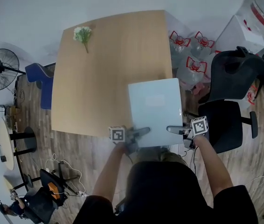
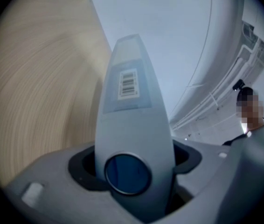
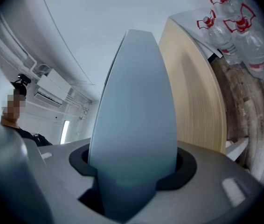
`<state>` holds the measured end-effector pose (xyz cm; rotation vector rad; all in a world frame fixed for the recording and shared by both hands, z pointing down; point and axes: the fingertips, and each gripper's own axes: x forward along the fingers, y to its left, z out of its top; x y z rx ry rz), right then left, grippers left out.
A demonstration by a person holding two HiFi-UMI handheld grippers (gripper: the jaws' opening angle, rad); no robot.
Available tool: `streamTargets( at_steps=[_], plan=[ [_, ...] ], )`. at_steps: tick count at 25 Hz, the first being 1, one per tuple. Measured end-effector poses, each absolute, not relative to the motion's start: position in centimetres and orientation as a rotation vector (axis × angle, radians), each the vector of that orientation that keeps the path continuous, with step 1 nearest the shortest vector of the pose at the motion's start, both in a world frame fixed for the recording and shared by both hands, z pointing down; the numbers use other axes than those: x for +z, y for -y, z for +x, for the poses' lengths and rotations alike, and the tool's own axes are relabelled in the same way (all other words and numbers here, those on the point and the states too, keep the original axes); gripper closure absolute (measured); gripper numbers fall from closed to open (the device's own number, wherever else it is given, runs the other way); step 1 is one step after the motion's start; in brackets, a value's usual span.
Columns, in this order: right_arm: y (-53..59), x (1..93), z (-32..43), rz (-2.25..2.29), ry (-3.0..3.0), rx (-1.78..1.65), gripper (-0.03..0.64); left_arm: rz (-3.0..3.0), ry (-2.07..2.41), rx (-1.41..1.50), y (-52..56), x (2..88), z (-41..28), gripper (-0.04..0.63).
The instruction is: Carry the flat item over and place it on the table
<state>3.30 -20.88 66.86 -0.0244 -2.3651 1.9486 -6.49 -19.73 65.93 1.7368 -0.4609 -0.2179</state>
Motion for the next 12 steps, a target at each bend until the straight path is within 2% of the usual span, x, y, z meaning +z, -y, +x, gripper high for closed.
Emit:
streamTargets(
  at_steps=[12],
  plan=[
    [28.9,70.9,-1.0,0.042,2.303,2.059,0.313,1.683,0.436,-0.170,28.0,70.6,-10.6,0.242]
  ],
)
